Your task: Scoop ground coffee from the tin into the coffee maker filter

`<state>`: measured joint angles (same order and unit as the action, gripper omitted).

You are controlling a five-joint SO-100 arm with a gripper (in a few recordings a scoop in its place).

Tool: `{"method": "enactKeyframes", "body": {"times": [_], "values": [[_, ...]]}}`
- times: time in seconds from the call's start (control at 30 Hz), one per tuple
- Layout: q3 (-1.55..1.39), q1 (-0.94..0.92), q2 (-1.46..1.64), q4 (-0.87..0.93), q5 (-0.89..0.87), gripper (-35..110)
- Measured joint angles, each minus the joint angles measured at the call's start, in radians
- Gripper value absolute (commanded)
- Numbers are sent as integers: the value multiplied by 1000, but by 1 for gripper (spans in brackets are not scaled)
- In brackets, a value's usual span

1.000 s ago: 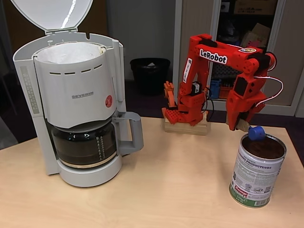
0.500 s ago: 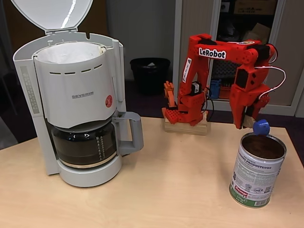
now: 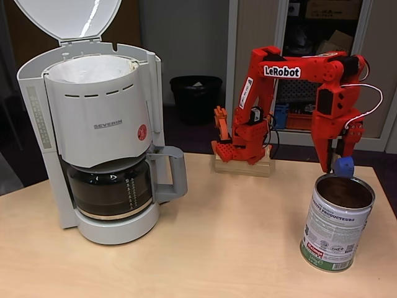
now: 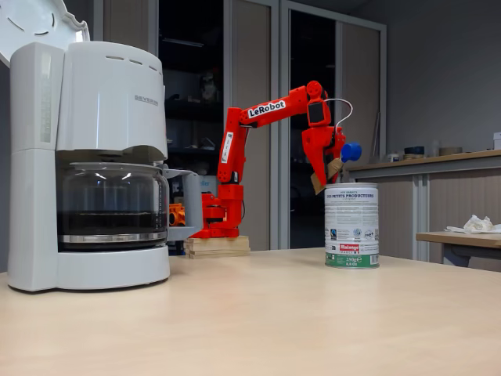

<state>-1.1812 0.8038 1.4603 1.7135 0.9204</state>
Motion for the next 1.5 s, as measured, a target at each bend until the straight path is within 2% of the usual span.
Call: {"method": "enactKeyframes", "body": {"times": [0.27, 0.77, 1.1, 1.5], "values": [[21, 32, -2, -44, -161, 0], [75, 32, -2, -63, -342, 0], [63, 64, 0, -161, -494, 0], [48, 86, 0, -169, -532, 0]]}}
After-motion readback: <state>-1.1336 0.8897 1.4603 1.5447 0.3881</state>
